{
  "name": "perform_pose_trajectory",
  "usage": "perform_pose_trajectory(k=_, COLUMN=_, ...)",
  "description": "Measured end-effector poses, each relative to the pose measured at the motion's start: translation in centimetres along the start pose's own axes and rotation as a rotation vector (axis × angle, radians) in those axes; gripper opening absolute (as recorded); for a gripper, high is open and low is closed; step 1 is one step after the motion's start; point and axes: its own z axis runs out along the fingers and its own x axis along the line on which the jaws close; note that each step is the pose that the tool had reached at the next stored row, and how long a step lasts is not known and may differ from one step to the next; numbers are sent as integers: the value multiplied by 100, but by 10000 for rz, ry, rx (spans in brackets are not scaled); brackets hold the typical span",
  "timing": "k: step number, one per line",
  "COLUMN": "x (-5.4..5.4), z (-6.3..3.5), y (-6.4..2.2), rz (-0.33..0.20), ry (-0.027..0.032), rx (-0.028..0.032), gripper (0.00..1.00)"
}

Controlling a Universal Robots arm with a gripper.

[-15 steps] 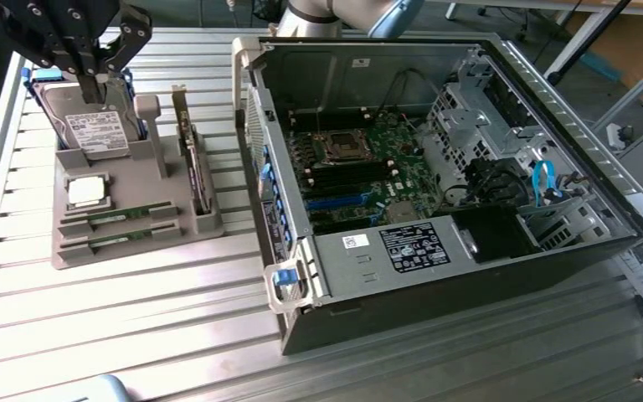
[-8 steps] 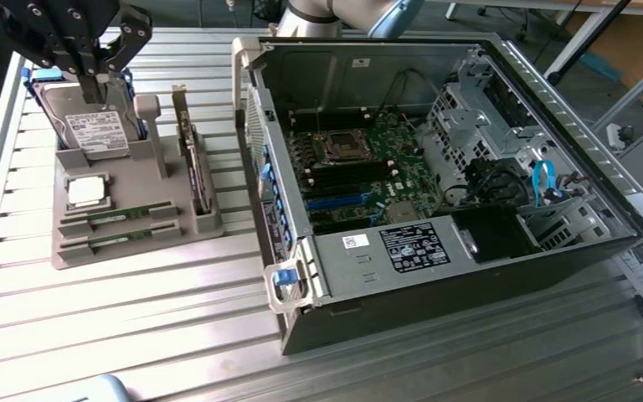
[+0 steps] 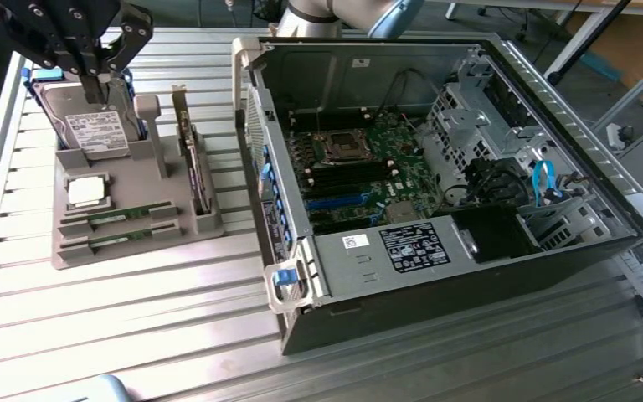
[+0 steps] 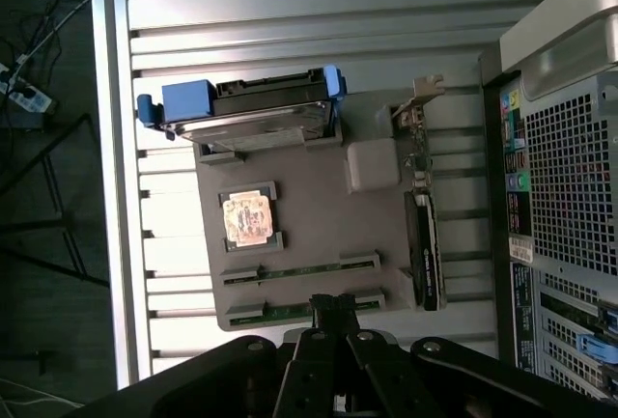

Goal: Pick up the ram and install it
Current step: 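Reach for the ram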

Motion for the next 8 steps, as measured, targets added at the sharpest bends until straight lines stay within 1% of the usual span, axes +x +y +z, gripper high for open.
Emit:
perform_pose_trajectory(k=4, x=1, z=-1, y=0, rz=-110, ry=6, rx=4, gripper=11)
perform_pose_trajectory(k=8, x=1, z=-1, y=0, rz=-553, ry=23, rx=15, gripper=11)
